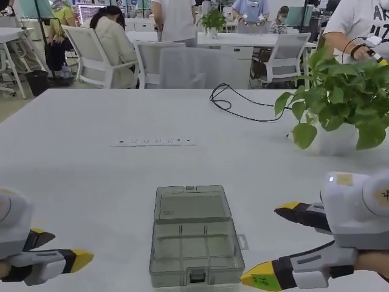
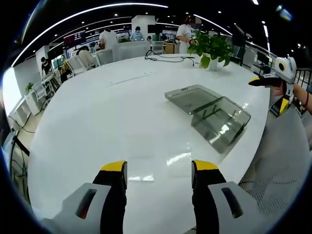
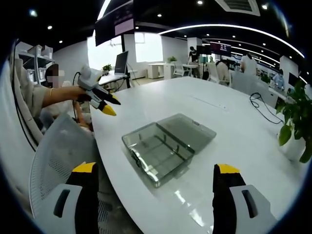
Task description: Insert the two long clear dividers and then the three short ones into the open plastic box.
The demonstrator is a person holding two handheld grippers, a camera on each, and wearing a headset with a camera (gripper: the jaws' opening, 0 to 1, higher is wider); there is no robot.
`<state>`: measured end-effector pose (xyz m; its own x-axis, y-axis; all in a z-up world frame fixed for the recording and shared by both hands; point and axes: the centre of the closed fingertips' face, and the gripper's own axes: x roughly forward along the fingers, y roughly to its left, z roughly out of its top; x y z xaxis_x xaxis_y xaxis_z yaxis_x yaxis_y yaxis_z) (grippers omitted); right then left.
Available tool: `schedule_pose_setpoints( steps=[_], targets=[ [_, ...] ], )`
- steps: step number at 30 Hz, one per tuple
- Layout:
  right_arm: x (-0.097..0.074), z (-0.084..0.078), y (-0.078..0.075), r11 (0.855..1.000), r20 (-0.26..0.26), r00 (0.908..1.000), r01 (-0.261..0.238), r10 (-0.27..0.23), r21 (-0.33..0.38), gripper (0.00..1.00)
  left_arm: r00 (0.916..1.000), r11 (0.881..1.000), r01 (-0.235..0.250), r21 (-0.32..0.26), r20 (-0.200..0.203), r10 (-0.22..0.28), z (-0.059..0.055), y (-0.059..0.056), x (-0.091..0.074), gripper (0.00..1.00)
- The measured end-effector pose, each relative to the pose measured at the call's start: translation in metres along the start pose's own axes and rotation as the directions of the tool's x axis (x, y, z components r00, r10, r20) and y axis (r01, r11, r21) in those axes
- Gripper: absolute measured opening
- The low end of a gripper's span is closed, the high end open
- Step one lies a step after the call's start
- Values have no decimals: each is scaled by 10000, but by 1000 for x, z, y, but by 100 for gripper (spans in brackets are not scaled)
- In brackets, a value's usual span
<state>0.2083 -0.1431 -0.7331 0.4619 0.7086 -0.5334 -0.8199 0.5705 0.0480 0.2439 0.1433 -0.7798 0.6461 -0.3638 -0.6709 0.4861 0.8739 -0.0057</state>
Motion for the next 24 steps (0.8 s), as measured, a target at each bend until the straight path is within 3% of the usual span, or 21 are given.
schedule_pose_setpoints(
  steps=[5,9,24],
  targets=[
    [0,-1,0,10000,-26,10000,47,-47,73,98,9994,9999,44,104,-348,-41,-6,5,11,50],
    [-1,-2,-1,9999,-71,9999,96,-95,92,98,9961,9993,-92,358,-877,123,-14,12,20,49],
    [2,0,-7,9993,-61,9999,150,-148,353,97,9855,9996,-66,266,-1694,110,-26,28,41,44]
  ],
)
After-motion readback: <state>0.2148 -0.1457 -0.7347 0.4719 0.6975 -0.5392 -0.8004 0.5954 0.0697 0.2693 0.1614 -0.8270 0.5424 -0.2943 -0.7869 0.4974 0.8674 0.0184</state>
